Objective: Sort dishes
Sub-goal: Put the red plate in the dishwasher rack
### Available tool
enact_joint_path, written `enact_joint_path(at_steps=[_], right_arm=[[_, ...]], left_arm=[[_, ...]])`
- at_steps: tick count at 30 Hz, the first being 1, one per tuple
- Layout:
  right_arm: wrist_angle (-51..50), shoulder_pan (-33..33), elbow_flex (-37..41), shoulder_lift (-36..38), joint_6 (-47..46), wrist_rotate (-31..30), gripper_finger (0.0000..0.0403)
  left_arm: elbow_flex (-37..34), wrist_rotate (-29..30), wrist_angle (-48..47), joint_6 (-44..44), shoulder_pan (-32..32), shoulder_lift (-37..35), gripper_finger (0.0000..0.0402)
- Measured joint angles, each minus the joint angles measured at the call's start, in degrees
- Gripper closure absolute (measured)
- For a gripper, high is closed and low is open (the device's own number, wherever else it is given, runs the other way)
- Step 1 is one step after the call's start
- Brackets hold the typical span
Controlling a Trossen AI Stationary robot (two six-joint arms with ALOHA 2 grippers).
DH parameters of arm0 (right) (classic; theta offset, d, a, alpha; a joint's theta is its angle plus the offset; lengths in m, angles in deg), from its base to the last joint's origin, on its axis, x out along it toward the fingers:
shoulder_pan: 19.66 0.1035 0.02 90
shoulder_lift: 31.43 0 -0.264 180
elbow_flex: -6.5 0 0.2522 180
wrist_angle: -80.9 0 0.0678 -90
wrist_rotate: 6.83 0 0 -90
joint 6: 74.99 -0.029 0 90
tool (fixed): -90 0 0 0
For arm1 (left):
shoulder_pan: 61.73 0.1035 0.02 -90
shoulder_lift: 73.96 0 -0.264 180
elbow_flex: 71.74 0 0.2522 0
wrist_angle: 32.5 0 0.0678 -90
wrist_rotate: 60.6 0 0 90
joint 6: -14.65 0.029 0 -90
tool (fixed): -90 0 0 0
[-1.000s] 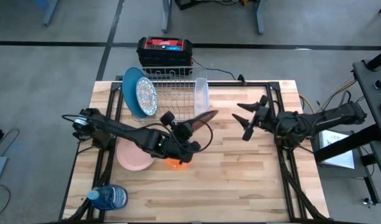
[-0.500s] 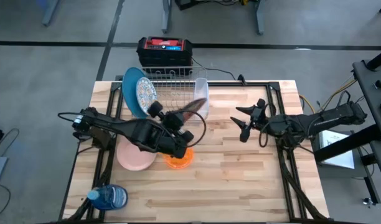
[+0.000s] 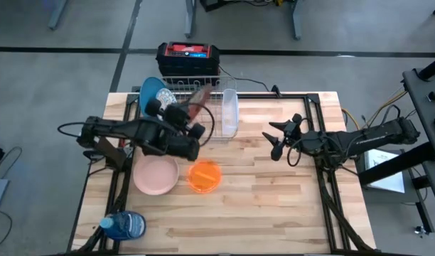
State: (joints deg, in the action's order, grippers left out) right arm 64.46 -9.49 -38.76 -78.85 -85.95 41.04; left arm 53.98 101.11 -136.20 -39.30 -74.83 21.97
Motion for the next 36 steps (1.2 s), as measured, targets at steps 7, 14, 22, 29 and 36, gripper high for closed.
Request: enact_joint_path(at_steps=[7,14,22,29,36], right_arm=[[-0.09,-0.12,0.09,-0.45,-0.07,0.01,0.0176],[-0.07,-1.69,0.22,-0.61,-0.07,0.05,0.018],[-0.08,-5.43,0.56,-0.59,0.33,0.09,0.018],[-0.06,-7.94,1.67,-0.59,0.4,0.26,0.018],[-0.08,-9.82,2.48,-0.59,0.4,0.57,0.0177]], left_arm=[[-8.12,-1.67,0.0,-2.04,7.59,-4.67,0.0385],[-17.93,-2.22,0.94,-7.04,13.57,-8.55,0.0385],[-23.66,-2.1,2.71,-9.01,17.34,-8.65,0.0385],[-27.97,-1.97,6.72,-8.92,19.94,-8.56,0.0385],[-30.94,-1.8,10.47,-8.55,20.9,-8.54,0.0385]])
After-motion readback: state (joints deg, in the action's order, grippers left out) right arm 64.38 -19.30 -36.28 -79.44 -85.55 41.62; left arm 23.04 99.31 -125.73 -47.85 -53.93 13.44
